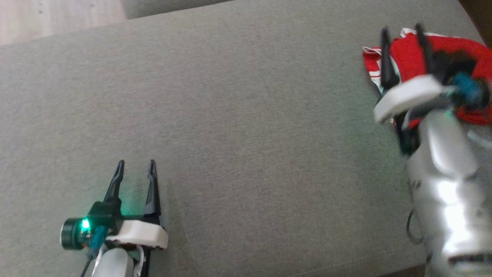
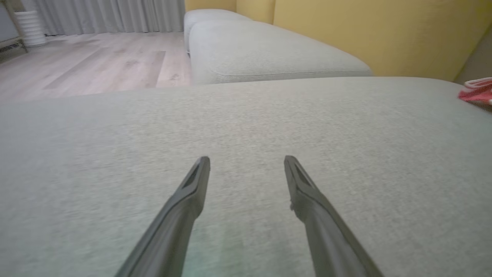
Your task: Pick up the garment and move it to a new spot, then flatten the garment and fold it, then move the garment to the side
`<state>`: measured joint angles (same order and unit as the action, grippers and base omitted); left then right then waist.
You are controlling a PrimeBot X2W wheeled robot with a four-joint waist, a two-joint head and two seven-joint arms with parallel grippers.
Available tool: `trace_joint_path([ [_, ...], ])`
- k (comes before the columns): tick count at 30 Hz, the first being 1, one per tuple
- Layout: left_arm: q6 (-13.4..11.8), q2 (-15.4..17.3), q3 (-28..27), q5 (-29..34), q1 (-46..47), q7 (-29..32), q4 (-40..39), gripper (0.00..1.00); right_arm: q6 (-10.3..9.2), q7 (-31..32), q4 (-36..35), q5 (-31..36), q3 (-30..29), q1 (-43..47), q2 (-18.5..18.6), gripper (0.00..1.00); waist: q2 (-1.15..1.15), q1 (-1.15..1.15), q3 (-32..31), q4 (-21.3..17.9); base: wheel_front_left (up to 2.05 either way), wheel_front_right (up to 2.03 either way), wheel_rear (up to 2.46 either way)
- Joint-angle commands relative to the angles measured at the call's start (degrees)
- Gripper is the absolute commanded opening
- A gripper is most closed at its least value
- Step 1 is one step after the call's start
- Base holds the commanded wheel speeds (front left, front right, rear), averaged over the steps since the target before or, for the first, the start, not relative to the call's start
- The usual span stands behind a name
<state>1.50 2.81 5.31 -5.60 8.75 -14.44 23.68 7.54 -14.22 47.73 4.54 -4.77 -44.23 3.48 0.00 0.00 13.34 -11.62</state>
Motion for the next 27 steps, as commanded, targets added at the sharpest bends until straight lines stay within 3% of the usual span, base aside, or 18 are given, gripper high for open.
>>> trace_joint_path([
  [1, -0.3, 0.3, -2.2, -0.1, -0.5, -0.6, -1.7, 1.0, -0.05, -0.8, -2.6, -1.2, 2.2, 1.4, -0.4, 1.0, 0.0, 0.0, -0.9, 1.4, 0.0, 0.0, 0.0],
  [5, -0.5, 0.3, -4.0, 0.3, -1.6, -0.6, -1.7, 1.0, -0.05, -0.8, -11.1, -8.7, 9.4, 11.3, -0.6, 1.0, 0.0, 0.0, -2.0, 3.5, 0.0, 0.0, 0.0],
  [9, -0.7, 0.3, -5.5, 0.5, -2.9, -0.6, -1.7, 1.0, -0.05, -0.8, -15.6, -11.7, 10.9, 19.1, -0.6, 1.0, 0.0, 0.0, -3.6, 5.4, 0.0, 0.0, 0.0],
  [27, 0.2, 0.1, -6.2, -3.6, -10.0, -0.6, -3.1, 1.0, -0.05, -0.8, -16.1, -15.1, 11.5, 32.7, -0.6, 1.0, 0.0, 0.0, -12.5, 9.6, 0.0, 0.0, 0.0],
])
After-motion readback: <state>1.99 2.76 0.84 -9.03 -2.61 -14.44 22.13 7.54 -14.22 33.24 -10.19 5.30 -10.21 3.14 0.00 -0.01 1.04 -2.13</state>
